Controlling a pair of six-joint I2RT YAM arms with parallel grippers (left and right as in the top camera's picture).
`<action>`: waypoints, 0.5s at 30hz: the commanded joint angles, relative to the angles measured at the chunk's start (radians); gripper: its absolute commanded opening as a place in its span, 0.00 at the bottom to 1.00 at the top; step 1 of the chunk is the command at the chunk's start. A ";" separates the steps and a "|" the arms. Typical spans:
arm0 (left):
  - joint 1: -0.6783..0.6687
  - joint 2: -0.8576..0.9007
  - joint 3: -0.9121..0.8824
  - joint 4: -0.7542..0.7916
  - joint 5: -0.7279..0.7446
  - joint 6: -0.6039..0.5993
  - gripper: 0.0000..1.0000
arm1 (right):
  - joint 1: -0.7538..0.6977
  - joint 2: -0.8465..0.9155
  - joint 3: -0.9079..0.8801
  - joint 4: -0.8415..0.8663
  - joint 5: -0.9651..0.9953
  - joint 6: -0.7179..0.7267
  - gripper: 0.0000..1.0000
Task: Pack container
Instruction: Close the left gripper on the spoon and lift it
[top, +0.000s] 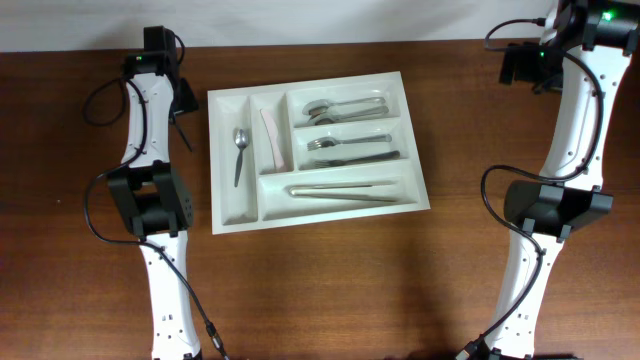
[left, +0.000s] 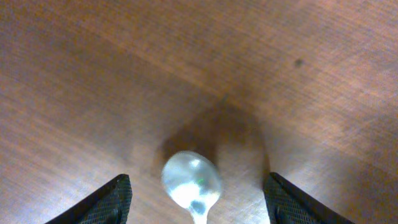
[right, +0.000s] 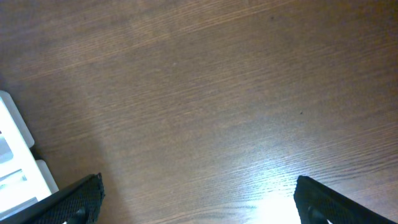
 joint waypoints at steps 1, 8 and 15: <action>-0.008 0.074 -0.038 0.025 0.035 0.001 0.68 | -0.001 -0.010 -0.004 -0.006 0.008 -0.010 0.99; -0.007 0.074 -0.040 0.047 0.036 0.001 0.27 | -0.001 -0.010 -0.004 -0.006 0.008 -0.009 0.99; -0.007 0.074 -0.040 0.042 0.036 0.001 0.02 | -0.001 -0.010 -0.004 -0.006 0.008 -0.010 0.99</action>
